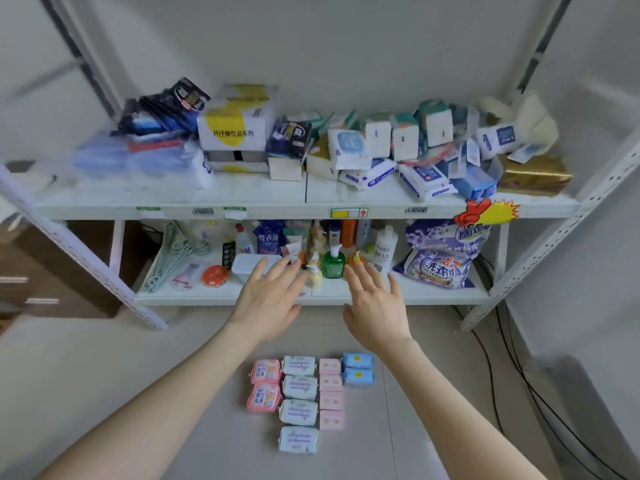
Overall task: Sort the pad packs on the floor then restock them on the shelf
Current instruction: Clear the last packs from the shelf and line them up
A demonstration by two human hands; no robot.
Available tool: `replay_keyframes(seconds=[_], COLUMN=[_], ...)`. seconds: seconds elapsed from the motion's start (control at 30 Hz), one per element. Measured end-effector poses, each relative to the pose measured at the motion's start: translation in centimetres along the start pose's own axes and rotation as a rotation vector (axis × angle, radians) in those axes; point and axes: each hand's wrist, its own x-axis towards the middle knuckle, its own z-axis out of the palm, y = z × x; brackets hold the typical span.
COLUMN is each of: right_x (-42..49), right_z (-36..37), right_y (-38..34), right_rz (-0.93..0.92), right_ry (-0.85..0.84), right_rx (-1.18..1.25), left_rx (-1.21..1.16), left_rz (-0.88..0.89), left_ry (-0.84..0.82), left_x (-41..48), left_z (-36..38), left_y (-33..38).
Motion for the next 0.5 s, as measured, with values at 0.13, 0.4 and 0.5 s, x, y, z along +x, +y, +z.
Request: replay_keyframes(seconds=[0.13,0.4,0.5], right_x=[1.3,3.7,4.6], right_z=[-6.7,-20.3,-24.9], right_y=[-1.6,-5.0,-6.5], right_rz=[-0.018,-0.051,-0.064], right_ry=[0.096,0.332,0.417], right_rx=[-0.013,-0.085,-0.101], left_rx=[0.056,0.190,0.231], left_rz=[-0.022,-0.061,-0.073], left_ry=[0.061,0.253,0.330], left_x=[-0.2,-0.6,-1.0], left_z=[-6.5,-19.6,-24.2], left_y=[-2.7,-8.2,-10.5])
